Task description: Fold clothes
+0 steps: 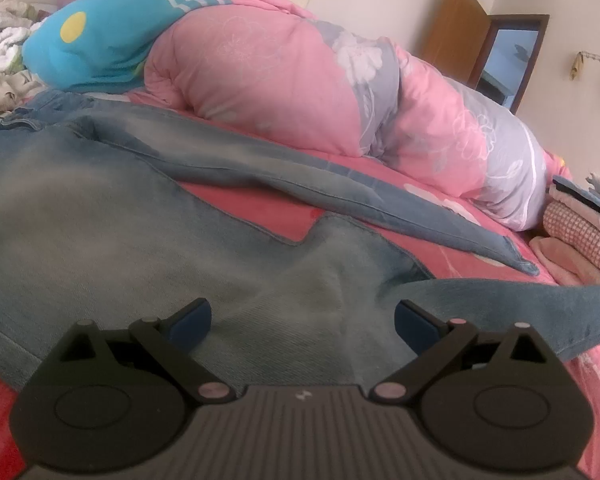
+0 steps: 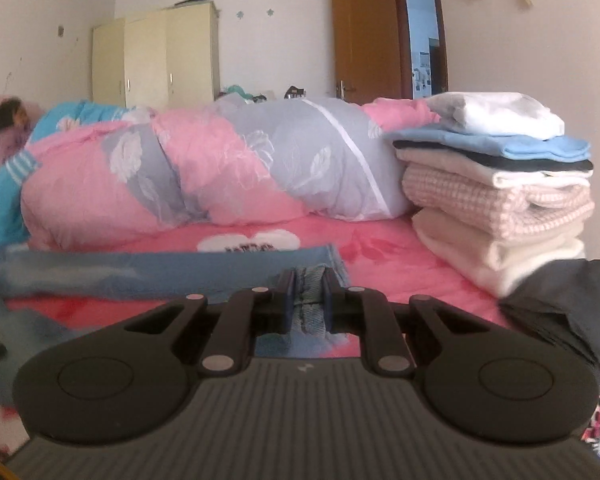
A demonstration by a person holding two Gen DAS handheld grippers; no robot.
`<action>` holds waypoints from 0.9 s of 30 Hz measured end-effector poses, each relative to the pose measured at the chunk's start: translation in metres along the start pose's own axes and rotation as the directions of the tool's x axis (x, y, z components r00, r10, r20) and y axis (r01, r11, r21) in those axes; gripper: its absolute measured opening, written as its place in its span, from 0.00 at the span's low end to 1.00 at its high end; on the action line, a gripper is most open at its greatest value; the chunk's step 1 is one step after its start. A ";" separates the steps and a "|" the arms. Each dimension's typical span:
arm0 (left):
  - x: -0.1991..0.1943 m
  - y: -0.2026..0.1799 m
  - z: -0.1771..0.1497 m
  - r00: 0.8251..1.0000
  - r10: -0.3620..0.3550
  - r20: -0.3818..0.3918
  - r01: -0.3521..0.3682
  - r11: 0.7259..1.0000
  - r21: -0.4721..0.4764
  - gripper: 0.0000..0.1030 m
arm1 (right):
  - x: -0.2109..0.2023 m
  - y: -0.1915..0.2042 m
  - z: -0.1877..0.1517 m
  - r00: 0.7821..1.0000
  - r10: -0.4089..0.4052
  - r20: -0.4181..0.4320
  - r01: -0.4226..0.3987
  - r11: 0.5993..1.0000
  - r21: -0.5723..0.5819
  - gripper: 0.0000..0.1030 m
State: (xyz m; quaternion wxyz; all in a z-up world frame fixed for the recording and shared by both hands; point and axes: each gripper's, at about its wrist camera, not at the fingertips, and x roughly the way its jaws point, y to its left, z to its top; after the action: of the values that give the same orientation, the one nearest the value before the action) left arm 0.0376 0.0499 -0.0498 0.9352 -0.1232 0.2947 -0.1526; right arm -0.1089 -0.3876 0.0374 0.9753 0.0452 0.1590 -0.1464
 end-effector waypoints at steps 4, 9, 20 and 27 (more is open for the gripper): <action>0.000 0.000 -0.001 1.000 0.000 0.002 0.000 1.000 0.002 0.96 | 0.009 -0.021 -0.035 0.992 -0.021 -0.126 0.025 0.999 0.033 0.13; 0.000 0.000 -0.001 1.000 -0.001 0.003 0.001 1.000 0.000 0.96 | 0.018 -0.045 -0.070 0.953 -0.020 -0.304 0.064 0.989 0.134 0.17; -0.002 0.002 -0.001 1.000 -0.010 0.004 0.010 1.000 -0.012 0.96 | -0.026 -0.070 -0.057 0.971 0.089 -0.222 0.035 0.865 0.500 0.35; -0.002 0.004 -0.001 1.000 -0.016 0.004 0.016 1.000 -0.017 0.96 | -0.008 -0.069 -0.087 0.935 0.267 -0.234 0.022 0.614 0.789 0.50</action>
State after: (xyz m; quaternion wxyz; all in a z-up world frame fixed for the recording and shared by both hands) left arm 0.0362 0.0542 -0.0504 0.9335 -0.1337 0.2932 -0.1571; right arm -0.1622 -0.4391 -0.0447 0.8251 0.4984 0.2360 -0.1230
